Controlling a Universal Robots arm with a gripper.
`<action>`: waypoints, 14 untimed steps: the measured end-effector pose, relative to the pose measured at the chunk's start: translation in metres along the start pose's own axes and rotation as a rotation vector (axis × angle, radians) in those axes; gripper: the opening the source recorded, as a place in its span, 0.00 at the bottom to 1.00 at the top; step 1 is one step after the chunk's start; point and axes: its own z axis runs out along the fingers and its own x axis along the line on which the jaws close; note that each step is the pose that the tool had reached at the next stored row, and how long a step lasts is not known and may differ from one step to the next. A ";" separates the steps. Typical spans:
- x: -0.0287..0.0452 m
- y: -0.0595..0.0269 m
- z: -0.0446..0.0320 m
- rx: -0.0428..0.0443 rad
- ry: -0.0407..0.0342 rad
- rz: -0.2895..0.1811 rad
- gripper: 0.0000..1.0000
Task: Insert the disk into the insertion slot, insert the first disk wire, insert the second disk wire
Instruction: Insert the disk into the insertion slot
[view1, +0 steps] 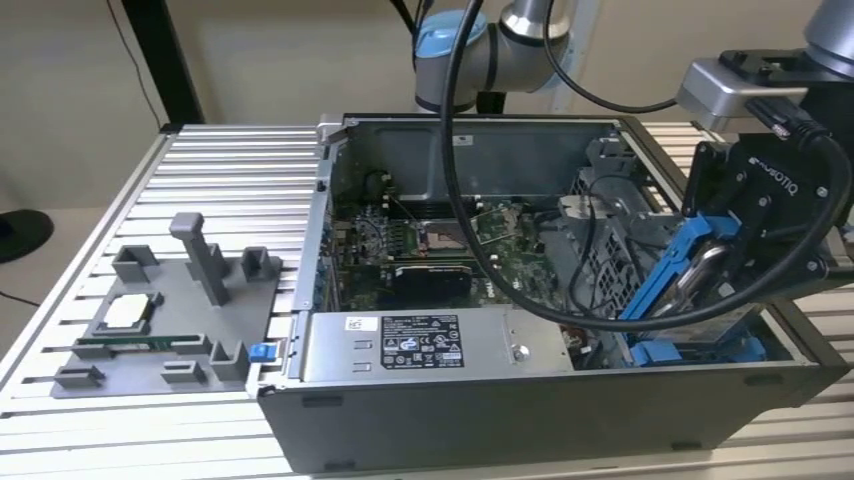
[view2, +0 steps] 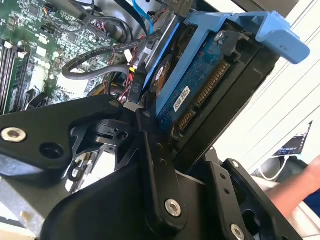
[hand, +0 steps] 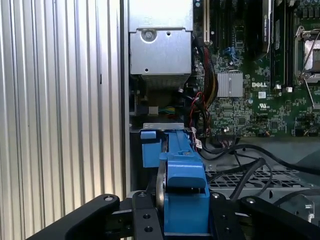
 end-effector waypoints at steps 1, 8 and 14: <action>0.0000 0.0000 0.0000 0.0000 0.0000 0.000 0.00; 0.0000 0.0000 0.0001 0.0000 -0.0001 0.000 1.00; 0.0000 0.0001 -0.0024 -0.0001 -0.0001 0.000 1.00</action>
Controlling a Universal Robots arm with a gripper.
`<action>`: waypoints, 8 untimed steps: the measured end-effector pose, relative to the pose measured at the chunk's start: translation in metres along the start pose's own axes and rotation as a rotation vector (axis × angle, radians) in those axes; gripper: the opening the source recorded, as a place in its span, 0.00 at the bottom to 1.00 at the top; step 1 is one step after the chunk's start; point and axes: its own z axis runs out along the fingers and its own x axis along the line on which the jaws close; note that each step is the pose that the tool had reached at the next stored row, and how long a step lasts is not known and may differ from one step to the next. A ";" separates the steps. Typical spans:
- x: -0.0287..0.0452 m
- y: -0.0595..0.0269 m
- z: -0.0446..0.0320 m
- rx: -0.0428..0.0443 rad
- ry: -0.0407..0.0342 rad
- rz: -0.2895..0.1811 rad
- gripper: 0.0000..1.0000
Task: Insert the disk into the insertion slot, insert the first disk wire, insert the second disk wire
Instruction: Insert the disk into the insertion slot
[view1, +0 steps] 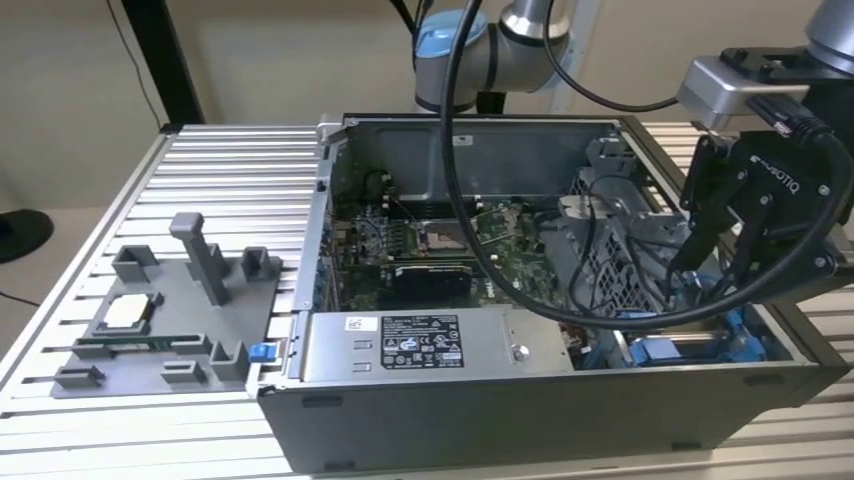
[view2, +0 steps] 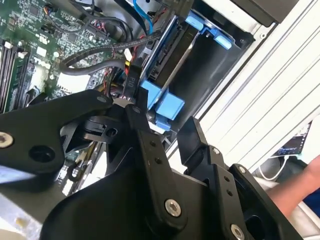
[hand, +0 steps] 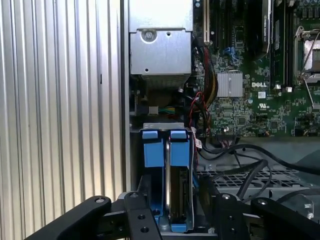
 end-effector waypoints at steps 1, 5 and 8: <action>0.0000 0.0000 -0.0009 -0.0001 -0.0001 0.000 1.00; 0.0000 0.0001 -0.0015 -0.0001 -0.0001 0.000 1.00; 0.0000 0.0001 -0.0016 -0.0001 0.0001 0.000 1.00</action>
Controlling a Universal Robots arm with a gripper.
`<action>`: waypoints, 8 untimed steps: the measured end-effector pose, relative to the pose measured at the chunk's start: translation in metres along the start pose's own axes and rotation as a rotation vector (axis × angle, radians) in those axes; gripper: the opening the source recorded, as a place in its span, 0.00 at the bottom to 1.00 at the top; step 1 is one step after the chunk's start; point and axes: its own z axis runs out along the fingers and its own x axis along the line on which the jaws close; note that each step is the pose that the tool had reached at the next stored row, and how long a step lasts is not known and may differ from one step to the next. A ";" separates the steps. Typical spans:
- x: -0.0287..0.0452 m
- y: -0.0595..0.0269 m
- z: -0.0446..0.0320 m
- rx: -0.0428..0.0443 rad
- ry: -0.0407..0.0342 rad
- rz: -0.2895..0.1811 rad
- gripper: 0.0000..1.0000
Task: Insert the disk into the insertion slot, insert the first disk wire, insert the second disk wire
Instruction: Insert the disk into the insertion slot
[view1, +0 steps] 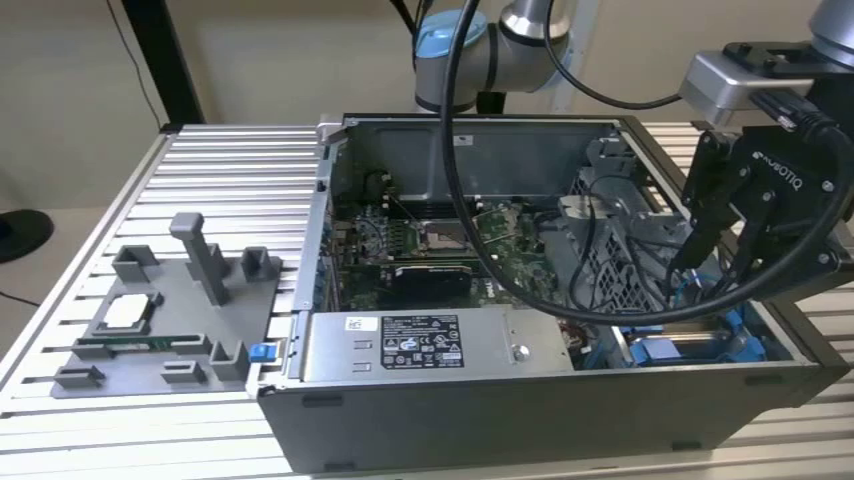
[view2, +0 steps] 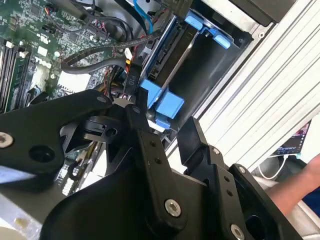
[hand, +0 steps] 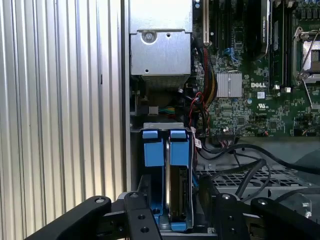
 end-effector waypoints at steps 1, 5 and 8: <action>0.0000 0.0000 0.0000 0.0000 0.0000 0.000 1.00; -0.0027 -0.0004 0.0000 0.0000 0.0000 0.000 1.00; -0.0052 -0.0013 -0.0004 -0.0005 0.0002 0.000 1.00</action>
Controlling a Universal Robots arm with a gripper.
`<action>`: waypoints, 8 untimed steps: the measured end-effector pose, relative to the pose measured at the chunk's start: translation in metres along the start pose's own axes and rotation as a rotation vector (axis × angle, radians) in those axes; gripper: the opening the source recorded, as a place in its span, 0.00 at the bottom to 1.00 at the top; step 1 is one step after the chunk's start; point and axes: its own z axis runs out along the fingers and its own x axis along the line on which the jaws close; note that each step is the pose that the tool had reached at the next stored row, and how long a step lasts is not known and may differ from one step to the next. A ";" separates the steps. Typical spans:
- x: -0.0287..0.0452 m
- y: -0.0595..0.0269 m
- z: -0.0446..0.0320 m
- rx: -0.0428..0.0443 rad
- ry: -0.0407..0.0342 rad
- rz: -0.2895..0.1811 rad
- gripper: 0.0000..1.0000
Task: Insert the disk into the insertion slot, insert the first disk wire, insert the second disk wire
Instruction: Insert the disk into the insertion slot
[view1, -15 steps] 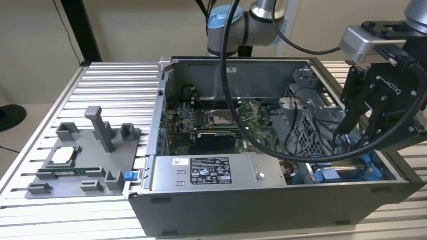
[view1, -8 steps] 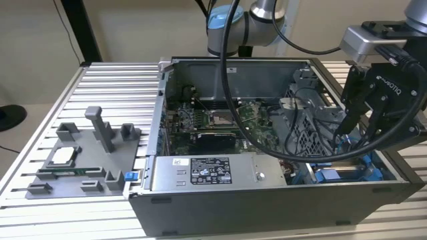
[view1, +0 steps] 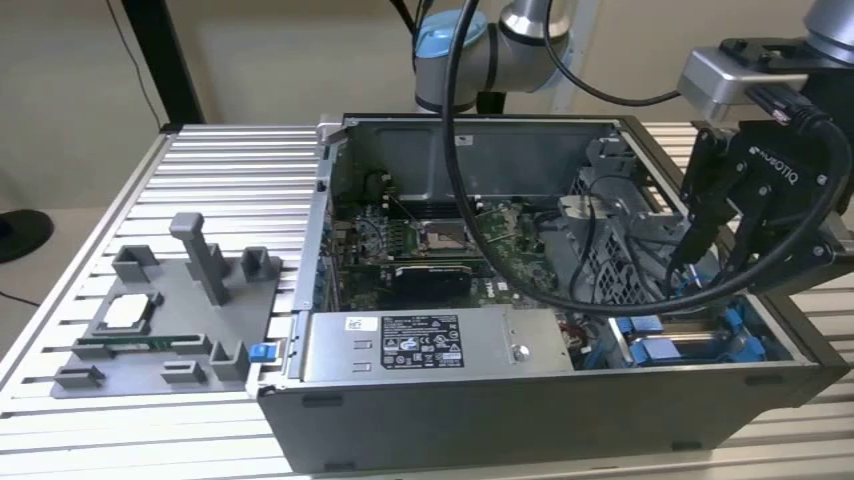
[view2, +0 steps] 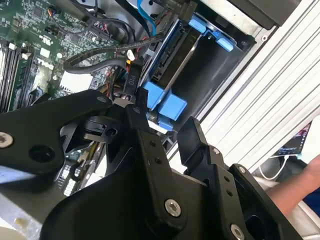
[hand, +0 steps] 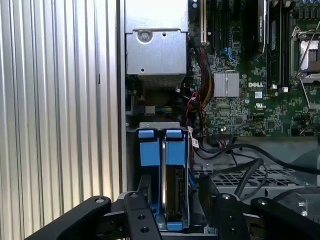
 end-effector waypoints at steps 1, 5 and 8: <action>0.0000 -0.0006 -0.0012 -0.0048 0.0001 0.000 1.00; -0.0014 -0.0014 -0.0066 -0.0149 0.0004 0.000 1.00; -0.0034 -0.0021 -0.0097 -0.0167 0.0006 0.000 1.00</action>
